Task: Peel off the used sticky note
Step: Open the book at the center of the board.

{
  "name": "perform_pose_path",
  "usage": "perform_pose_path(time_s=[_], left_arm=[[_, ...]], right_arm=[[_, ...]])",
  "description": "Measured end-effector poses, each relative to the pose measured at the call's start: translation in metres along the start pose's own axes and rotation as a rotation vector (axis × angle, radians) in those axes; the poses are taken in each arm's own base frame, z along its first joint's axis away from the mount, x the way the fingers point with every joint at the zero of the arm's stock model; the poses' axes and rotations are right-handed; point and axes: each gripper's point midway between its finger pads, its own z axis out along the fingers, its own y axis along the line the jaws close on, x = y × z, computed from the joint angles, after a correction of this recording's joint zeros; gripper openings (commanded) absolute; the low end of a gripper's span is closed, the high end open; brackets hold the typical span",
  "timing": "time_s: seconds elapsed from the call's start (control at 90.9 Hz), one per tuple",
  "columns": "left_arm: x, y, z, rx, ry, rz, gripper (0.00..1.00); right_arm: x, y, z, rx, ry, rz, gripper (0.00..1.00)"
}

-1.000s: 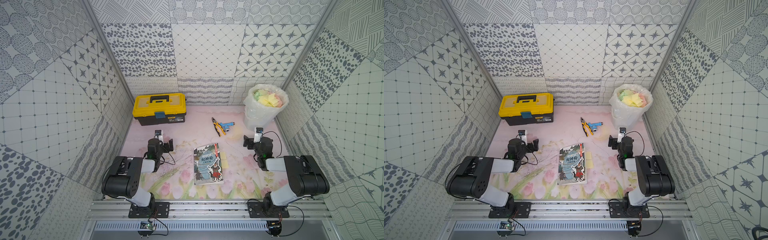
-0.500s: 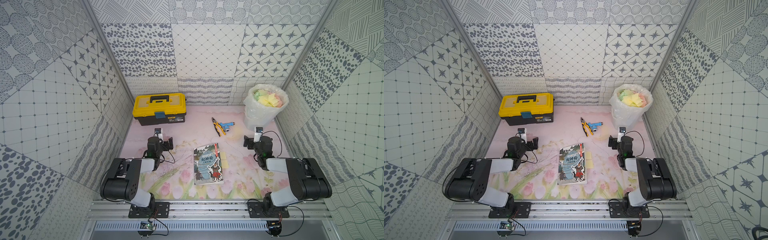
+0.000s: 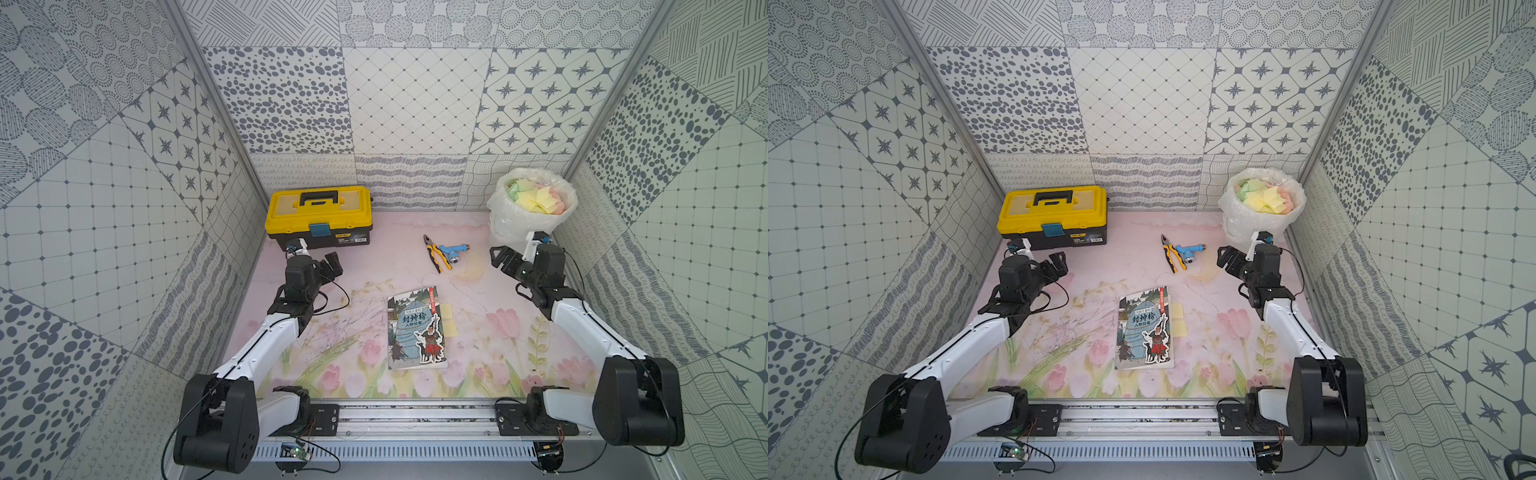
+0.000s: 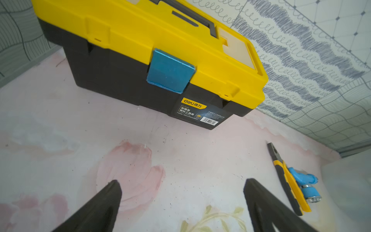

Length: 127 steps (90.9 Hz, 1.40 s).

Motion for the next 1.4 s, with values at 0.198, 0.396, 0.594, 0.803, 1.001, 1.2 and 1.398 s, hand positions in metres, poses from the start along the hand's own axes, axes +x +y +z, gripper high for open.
perform_pose_path(time_s=[0.198,0.396,0.594,0.803,1.001,1.2,1.398], left_arm=[[0.029,-0.014,-0.015,0.054,0.149,-0.177,1.0],[0.075,-0.056,-0.035,0.141,0.333,-0.206,1.0],[0.124,-0.095,-0.052,0.193,0.505,-0.163,1.0],[0.175,-0.14,-0.06,0.221,0.674,-0.063,1.0],[0.206,-0.18,-0.06,0.239,0.771,0.024,1.0],[0.213,-0.2,-0.059,0.248,0.794,0.055,1.0],[0.206,-0.205,-0.061,0.25,0.78,0.064,1.0]], right_arm=[[0.035,0.006,-0.004,-0.046,0.136,0.097,0.96],[0.076,0.036,-0.008,-0.115,0.272,0.039,0.96],[0.128,0.055,-0.004,-0.162,0.429,-0.01,0.95],[0.172,0.033,0.002,-0.122,0.547,0.041,0.84],[0.199,0.039,0.004,-0.182,0.638,0.122,0.7],[0.217,0.066,-0.003,-0.278,0.711,0.122,0.6],[0.229,0.078,-0.008,-0.322,0.753,0.105,0.6]])
